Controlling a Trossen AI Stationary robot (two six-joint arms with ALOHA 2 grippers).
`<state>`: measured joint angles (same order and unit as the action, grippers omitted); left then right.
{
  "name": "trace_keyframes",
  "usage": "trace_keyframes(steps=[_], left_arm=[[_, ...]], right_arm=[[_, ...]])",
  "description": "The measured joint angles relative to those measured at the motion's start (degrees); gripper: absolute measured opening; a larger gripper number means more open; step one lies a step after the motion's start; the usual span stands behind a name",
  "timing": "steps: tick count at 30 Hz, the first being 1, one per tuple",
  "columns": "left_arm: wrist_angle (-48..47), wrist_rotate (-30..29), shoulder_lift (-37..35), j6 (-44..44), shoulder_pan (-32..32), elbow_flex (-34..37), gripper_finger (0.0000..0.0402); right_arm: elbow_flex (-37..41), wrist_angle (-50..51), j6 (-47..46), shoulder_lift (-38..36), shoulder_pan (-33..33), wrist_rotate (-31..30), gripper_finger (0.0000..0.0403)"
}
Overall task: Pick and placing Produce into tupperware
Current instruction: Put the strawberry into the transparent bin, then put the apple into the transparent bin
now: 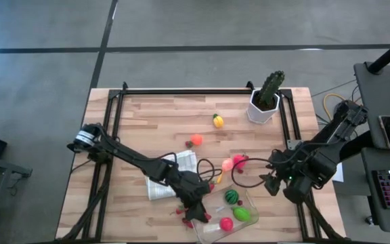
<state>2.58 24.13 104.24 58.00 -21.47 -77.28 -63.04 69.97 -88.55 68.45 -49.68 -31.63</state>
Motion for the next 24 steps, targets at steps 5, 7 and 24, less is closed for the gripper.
trace_keyframes(steps=[5,7,24], left_arm=[[0.16,-0.17,-1.34,-0.06,0.65,1.49,0.0215],[-0.48,0.12,-1.86,-1.38,0.91,2.08,0.0228],[-38.52,-8.51,-8.45,-10.33,1.83,2.65,0.0237]], right_arm=[[0.32,-0.17,0.00,0.00,-0.08,-0.38,0.0242],[0.39,-0.15,0.00,0.00,-0.08,-0.55,0.0242],[0.50,3.74,-6.38,-0.02,-0.03,0.54,0.0242]])
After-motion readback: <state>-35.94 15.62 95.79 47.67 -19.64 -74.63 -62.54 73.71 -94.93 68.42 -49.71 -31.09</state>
